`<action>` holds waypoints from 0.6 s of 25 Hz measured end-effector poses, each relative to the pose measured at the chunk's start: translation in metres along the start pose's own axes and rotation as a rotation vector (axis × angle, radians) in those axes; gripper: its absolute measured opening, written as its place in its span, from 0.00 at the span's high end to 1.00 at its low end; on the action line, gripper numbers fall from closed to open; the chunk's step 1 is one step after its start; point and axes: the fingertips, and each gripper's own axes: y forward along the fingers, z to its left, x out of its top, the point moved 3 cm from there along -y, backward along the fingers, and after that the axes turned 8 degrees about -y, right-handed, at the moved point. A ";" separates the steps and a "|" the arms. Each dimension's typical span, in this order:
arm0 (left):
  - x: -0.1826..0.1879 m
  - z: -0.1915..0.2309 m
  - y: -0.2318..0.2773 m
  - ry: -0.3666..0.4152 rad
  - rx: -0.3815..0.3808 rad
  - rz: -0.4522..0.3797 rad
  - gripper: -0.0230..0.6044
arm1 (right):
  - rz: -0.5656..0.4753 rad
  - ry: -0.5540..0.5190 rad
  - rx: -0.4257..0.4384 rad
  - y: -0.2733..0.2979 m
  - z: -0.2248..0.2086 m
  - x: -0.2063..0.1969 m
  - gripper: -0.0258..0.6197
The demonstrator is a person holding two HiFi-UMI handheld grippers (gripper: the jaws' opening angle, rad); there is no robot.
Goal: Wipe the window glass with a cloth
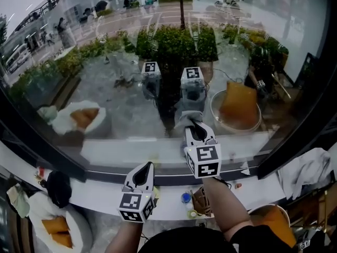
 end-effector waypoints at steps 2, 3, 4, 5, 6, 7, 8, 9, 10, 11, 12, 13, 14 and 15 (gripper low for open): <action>0.000 -0.010 0.007 0.008 -0.023 0.002 0.95 | 0.006 -0.001 -0.019 -0.006 -0.013 -0.002 0.90; 0.000 -0.015 0.010 0.011 -0.034 0.003 0.95 | 0.008 -0.001 -0.028 -0.010 -0.020 -0.003 0.90; 0.000 -0.021 0.014 0.012 -0.043 0.003 0.95 | 0.011 0.000 -0.037 -0.013 -0.027 -0.004 0.90; 0.000 -0.027 0.017 0.013 -0.052 0.004 0.95 | 0.013 0.001 -0.045 -0.016 -0.034 -0.006 0.90; 0.000 -0.033 0.021 0.014 -0.061 0.006 0.95 | 0.014 0.002 -0.053 -0.020 -0.042 -0.007 0.90; -0.001 -0.040 0.024 0.014 -0.070 0.008 0.95 | 0.016 0.003 -0.061 -0.024 -0.049 -0.009 0.90; -0.001 -0.045 0.028 0.015 -0.080 0.009 0.95 | 0.019 0.003 -0.069 -0.027 -0.055 -0.010 0.90; -0.001 -0.051 0.032 0.016 -0.089 0.011 0.95 | 0.022 0.002 -0.076 -0.030 -0.062 -0.012 0.90; -0.002 -0.057 0.036 0.017 -0.098 0.012 0.95 | 0.024 0.001 -0.082 -0.033 -0.068 -0.014 0.90; -0.002 -0.063 0.041 0.019 -0.107 0.013 0.95 | 0.027 -0.001 -0.087 -0.037 -0.075 -0.016 0.90; -0.003 -0.070 0.045 0.020 -0.115 0.015 0.95 | 0.029 -0.002 -0.092 -0.040 -0.082 -0.018 0.90; -0.003 -0.077 0.050 0.022 -0.124 0.016 0.95 | 0.030 -0.004 -0.096 -0.043 -0.089 -0.019 0.90; -0.003 -0.084 0.055 0.024 -0.133 0.018 0.95 | 0.032 -0.004 -0.101 -0.046 -0.096 -0.021 0.90; -0.003 -0.091 0.060 0.027 -0.143 0.020 0.95 | 0.034 -0.005 -0.106 -0.050 -0.104 -0.023 0.90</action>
